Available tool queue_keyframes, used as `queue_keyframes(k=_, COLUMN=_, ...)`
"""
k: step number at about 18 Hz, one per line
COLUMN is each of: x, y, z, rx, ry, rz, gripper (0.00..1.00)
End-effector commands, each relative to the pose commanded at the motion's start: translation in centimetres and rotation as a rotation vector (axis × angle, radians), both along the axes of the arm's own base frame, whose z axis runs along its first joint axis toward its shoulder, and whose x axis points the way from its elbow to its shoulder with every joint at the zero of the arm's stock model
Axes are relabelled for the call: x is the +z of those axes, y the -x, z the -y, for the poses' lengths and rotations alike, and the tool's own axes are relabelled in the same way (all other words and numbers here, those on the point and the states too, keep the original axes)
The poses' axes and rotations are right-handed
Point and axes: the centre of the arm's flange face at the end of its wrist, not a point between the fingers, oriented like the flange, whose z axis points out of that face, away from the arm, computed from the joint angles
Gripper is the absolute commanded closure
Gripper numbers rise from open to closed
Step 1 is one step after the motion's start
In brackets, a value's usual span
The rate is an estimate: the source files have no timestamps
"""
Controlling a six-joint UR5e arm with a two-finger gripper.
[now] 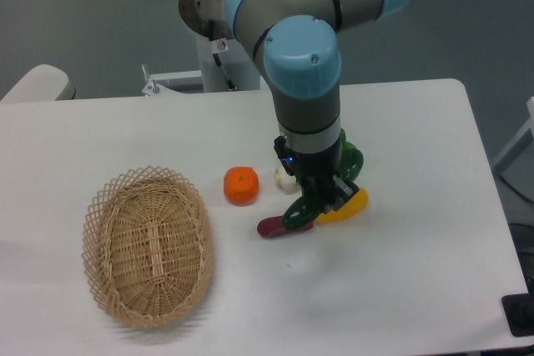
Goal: Place the cucumber in the basket
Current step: 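Carry the green cucumber in the gripper over to the wicker basket, then lower the cucumber into the basket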
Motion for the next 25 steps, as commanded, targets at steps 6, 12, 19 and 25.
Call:
queue_keyframes(k=6, x=0.2, y=-1.4, z=-0.8, rx=-0.006, ry=-0.009, rz=0.008, gripper=0.72)
queue_keyframes(k=12, x=-0.8, y=-9.4, z=-5.6, rx=0.138, ry=-0.051, rz=0.043, gripper=0.72)
queue_keyframes(k=19, x=-5.8, y=-20.1, z=-9.0, rx=0.502, ry=-0.049, rz=0.133, gripper=0.72)
queue_keyframes(k=25, x=-14.4, y=-25.0, z=-13.1, rx=0.627, ry=0.023, rz=0.138, gripper=0.70)
